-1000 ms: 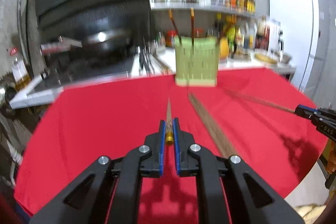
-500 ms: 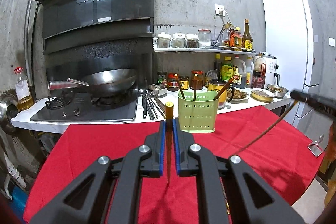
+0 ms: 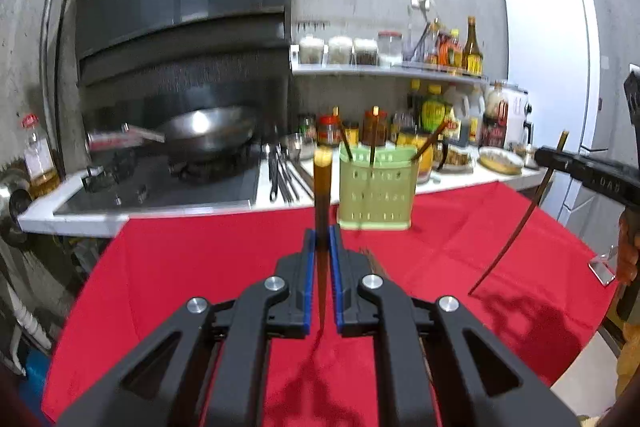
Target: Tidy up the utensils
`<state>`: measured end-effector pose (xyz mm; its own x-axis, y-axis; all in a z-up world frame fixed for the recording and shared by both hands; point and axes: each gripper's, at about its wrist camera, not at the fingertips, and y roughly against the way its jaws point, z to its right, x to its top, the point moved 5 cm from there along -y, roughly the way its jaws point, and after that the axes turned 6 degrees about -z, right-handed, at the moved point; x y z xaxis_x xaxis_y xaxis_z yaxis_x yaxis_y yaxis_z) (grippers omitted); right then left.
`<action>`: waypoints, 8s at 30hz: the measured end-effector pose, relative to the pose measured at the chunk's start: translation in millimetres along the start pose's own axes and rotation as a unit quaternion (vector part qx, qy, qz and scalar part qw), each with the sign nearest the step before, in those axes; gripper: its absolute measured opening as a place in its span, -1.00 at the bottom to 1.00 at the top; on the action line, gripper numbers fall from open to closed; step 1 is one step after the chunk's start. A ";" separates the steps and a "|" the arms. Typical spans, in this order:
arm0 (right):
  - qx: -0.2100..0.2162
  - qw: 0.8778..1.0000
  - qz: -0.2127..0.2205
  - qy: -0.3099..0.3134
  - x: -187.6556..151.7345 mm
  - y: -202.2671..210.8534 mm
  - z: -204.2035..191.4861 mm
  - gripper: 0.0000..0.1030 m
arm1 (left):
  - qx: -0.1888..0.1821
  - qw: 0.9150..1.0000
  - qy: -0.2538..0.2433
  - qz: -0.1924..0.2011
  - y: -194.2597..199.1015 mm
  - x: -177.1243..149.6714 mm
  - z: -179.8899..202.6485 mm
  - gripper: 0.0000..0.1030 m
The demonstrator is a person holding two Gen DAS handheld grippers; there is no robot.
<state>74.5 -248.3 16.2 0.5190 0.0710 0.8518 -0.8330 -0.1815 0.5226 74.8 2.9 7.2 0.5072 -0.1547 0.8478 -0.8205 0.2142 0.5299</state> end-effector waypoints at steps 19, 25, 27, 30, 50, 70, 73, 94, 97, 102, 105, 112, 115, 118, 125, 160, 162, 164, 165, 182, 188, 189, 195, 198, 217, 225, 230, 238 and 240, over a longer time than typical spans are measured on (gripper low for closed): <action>-0.016 0.999 -0.035 0.000 -16.6 -27.8 7.1 -0.88 | -0.010 0.998 0.009 -0.068 -29.5 -15.6 2.0 -0.88; -0.045 0.999 0.008 0.000 27.0 -32.6 25.8 -0.88 | -0.033 0.999 0.020 -0.025 -37.7 44.3 -0.1 -0.88; -0.054 0.998 0.032 -0.001 49.3 -32.6 32.1 -0.88 | -0.044 0.999 0.023 -0.010 -41.3 67.3 0.7 -0.88; -0.065 0.995 0.069 -0.004 82.6 -33.5 40.6 -0.88 | -0.057 0.998 0.022 0.012 -53.2 104.7 7.6 -0.88; -0.012 1.000 0.020 -0.015 135.2 -158.2 39.3 -0.85 | -0.064 0.997 -0.027 -0.045 -186.7 158.9 44.8 -0.87; -0.045 0.996 0.069 -0.028 116.4 -53.7 57.1 -0.08 | 0.008 1.000 0.011 0.018 -91.3 150.7 8.5 -0.45; -0.048 0.997 0.059 -0.027 89.2 -34.0 55.7 -0.08 | 0.029 0.999 0.019 0.004 -71.7 120.0 -2.6 -0.44; 0.011 0.990 -0.140 -0.030 -115.7 -62.4 -11.9 -0.05 | 0.043 0.978 0.062 -0.196 -70.2 -100.1 -22.5 -0.39; 0.025 0.988 -0.154 -0.016 -118.9 -71.7 -28.7 -0.07 | 0.038 0.978 0.064 -0.197 -72.5 -98.8 -24.9 -0.39; 0.049 0.985 -0.167 -0.003 -116.6 -87.3 -51.4 -0.32 | 0.033 0.977 0.059 -0.201 -78.0 -99.0 -23.2 -0.39; 0.060 0.982 -0.178 0.007 -116.4 -98.8 -62.7 -0.44 | 0.033 0.977 0.061 -0.203 -82.7 -98.2 -25.2 -0.39; 0.071 0.975 -0.208 0.010 -120.5 -125.8 -76.0 -0.54 | 0.027 0.976 0.066 -0.204 -88.1 -97.0 -28.3 -0.39; 0.069 0.974 -0.214 0.008 -121.0 -132.0 -75.2 -0.54 | 0.024 0.976 0.067 -0.207 -90.8 -97.4 -28.3 -0.39; 0.037 0.976 -0.213 0.016 -118.7 -132.6 -69.6 -0.54 | 0.023 0.975 0.067 -0.209 -93.7 -97.6 -27.6 -0.39; 0.021 0.977 -0.211 0.023 -121.2 -129.1 -56.2 -0.90 | -0.005 0.975 0.063 -0.215 -96.8 -97.3 -15.5 -0.39; -0.028 0.977 -0.195 -0.080 -139.0 -93.3 35.9 -0.82 | -0.081 0.965 0.017 -0.248 -130.4 -86.7 72.6 -0.39; -0.027 0.978 -0.191 -0.078 -137.4 -90.7 35.2 -0.82 | -0.071 0.965 0.010 -0.251 -134.6 -87.6 74.6 -0.39; -0.025 0.979 -0.189 -0.077 -136.6 -89.8 34.5 -0.82 | -0.059 0.965 0.003 -0.256 -138.5 -90.0 75.1 -0.39; -0.024 0.979 -0.188 -0.077 -136.2 -89.4 34.3 -0.82 | -0.055 0.965 -0.001 -0.258 -139.9 -90.7 75.2 -0.39; -0.024 0.981 -0.175 -0.074 -129.0 -83.3 27.2 -0.82 | -0.096 0.965 0.013 -0.245 -116.8 -90.3 53.2 -0.39; -0.025 0.982 -0.173 -0.067 -129.9 -77.1 24.7 -0.82 | -0.067 0.965 -0.036 -0.252 -131.7 -96.5 74.5 -0.39; -0.026 0.982 -0.173 -0.068 -130.0 -76.5 25.5 -0.82 | -0.061 0.965 -0.042 -0.252 -133.0 -95.9 75.1 -0.39; -0.030 0.982 -0.172 -0.075 -130.8 -74.5 30.3 -0.82 | 0.004 0.967 -0.055 -0.249 -145.7 -89.5 51.0 -0.87; -0.030 0.982 -0.173 -0.077 -130.7 -75.6 30.9 -0.82 | 0.015 0.968 -0.057 -0.243 -150.2 -87.1 37.1 -0.87; -0.017 0.983 -0.170 -0.064 -134.0 -70.8 17.6 -0.51 | 0.010 0.975 -0.011 -0.221 -91.4 -123.4 9.7 -0.55; -0.017 0.982 -0.176 -0.069 -143.5 -69.4 19.5 -0.50 | 0.029 0.978 -0.024 -0.206 -85.5 -128.1 18.3 -0.69; -0.008 0.981 -0.180 -0.069 -154.0 -68.9 25.7 -0.50 | 0.028 0.978 -0.035 -0.206 -90.2 -125.7 24.5 -0.73; -0.016 0.982 -0.182 -0.042 -165.5 -69.4 17.9 -0.49 | 0.027 0.977 -0.030 -0.208 -89.3 -126.7 23.8 -0.73; -0.017 0.982 -0.183 -0.039 -167.9 -66.2 18.8 -0.49 | 0.027 0.977 -0.031 -0.208 -88.3 -127.1 24.4 -0.73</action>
<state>46.1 -266.6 -162.1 0.7968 0.0496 0.6022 -0.5932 -0.1247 0.7953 76.4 -19.9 -147.8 0.7840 -0.2760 0.5560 -0.5606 0.0698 0.8251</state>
